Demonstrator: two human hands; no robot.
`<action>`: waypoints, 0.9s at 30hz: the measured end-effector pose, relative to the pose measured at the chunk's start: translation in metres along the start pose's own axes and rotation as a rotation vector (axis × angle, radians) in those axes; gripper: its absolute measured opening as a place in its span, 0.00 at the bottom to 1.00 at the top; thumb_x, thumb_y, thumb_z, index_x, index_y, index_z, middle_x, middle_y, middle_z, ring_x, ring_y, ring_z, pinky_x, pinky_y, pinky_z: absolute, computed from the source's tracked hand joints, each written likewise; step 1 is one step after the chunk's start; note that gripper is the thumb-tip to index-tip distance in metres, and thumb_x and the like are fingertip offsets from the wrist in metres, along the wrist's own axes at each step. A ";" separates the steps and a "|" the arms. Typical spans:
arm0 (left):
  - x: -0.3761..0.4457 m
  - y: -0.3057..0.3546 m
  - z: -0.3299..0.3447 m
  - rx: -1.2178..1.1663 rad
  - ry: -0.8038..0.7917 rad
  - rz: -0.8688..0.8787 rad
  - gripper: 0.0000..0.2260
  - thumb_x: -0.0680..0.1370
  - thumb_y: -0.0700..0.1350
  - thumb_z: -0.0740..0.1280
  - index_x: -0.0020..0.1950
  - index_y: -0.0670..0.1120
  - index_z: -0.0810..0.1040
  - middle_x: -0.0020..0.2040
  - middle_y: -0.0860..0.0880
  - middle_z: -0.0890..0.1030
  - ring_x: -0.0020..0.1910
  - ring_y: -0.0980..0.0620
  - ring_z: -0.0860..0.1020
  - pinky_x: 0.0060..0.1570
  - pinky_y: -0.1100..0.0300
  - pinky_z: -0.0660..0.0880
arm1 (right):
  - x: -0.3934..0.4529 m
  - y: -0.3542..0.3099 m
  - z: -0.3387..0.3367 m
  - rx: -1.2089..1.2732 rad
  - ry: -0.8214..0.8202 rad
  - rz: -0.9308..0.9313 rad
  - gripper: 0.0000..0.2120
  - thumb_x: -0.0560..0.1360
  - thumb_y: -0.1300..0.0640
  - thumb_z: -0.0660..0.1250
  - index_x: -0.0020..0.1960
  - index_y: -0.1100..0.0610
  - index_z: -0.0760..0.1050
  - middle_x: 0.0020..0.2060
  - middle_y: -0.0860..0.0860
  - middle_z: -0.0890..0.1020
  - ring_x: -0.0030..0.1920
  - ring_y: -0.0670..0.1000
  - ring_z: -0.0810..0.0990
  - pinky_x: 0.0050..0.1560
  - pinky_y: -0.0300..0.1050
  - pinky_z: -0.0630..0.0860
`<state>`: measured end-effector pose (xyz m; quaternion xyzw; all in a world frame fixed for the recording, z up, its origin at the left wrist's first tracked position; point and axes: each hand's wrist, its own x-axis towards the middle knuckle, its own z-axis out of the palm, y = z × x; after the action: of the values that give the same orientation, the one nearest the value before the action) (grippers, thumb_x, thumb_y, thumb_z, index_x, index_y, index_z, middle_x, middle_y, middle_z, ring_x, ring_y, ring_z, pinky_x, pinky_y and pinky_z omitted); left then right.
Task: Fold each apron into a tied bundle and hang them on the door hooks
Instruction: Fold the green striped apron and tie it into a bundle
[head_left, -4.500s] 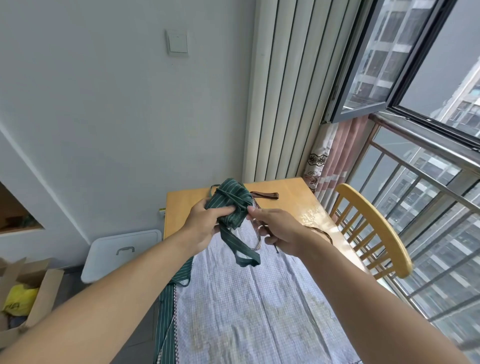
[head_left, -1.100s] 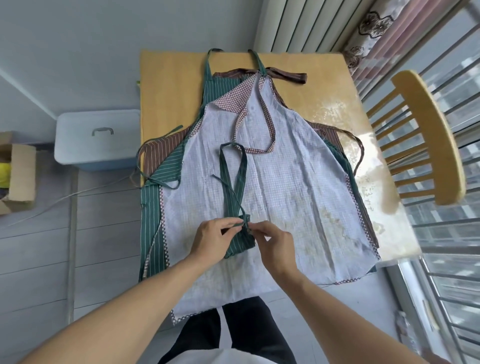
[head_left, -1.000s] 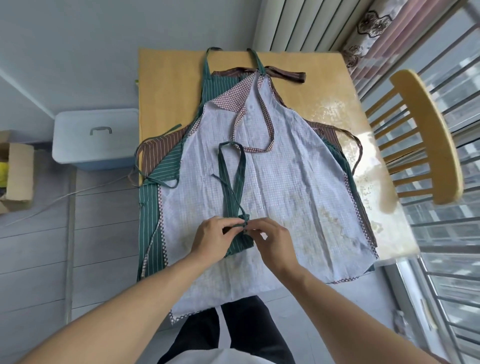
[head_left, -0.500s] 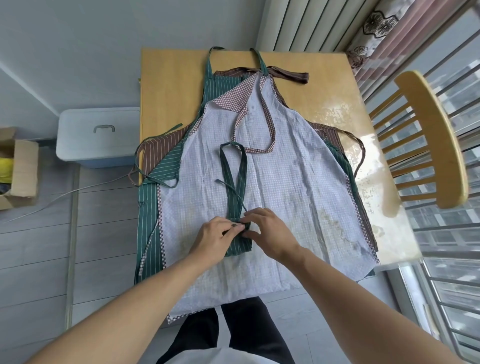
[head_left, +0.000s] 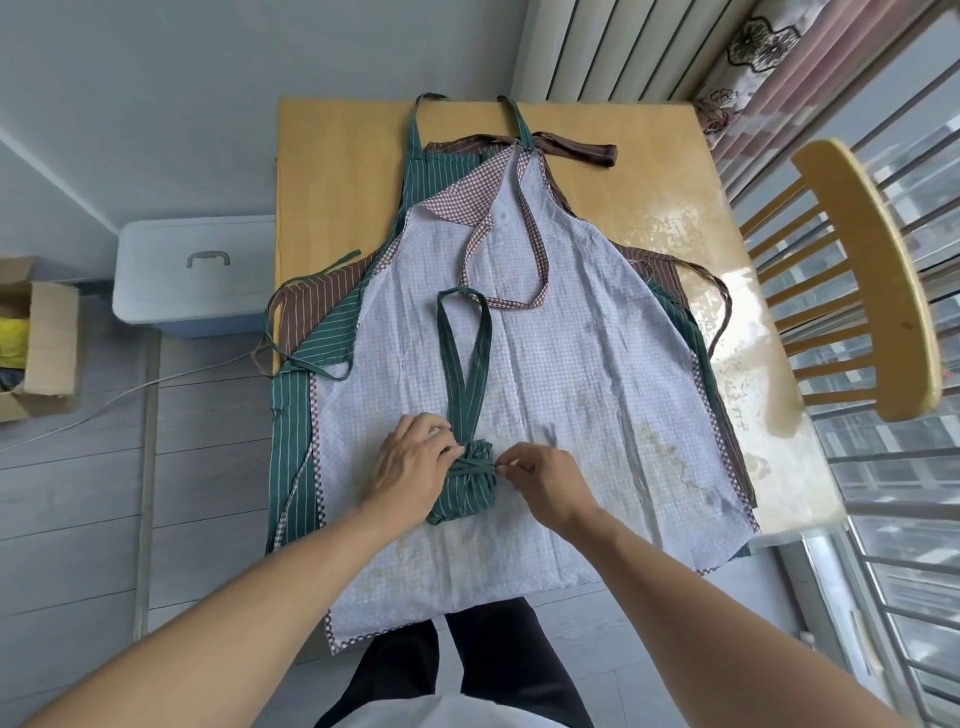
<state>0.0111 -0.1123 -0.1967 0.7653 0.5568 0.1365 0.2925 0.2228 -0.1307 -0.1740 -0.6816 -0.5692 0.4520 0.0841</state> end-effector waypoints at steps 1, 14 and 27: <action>0.002 0.002 -0.002 0.082 -0.080 0.001 0.10 0.85 0.47 0.59 0.49 0.47 0.77 0.52 0.53 0.76 0.52 0.51 0.73 0.55 0.56 0.71 | 0.000 -0.001 0.004 0.088 -0.021 0.068 0.07 0.82 0.55 0.65 0.49 0.55 0.81 0.38 0.53 0.85 0.38 0.56 0.84 0.40 0.54 0.81; 0.040 0.025 -0.040 -0.616 -0.165 -0.577 0.15 0.87 0.47 0.53 0.41 0.51 0.70 0.41 0.52 0.74 0.42 0.52 0.72 0.46 0.55 0.70 | 0.006 -0.053 -0.011 0.903 -0.140 0.329 0.07 0.84 0.65 0.58 0.51 0.60 0.73 0.32 0.48 0.80 0.28 0.42 0.74 0.31 0.38 0.64; 0.080 0.062 -0.081 -1.421 0.281 -1.156 0.12 0.86 0.42 0.55 0.63 0.40 0.75 0.58 0.39 0.77 0.46 0.39 0.79 0.29 0.51 0.79 | -0.006 -0.091 -0.007 0.298 0.213 0.045 0.08 0.80 0.58 0.68 0.54 0.54 0.86 0.46 0.51 0.88 0.43 0.45 0.83 0.46 0.36 0.78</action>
<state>0.0428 -0.0264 -0.1049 -0.0140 0.6677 0.3703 0.6456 0.1642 -0.1025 -0.1097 -0.7183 -0.4682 0.4585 0.2339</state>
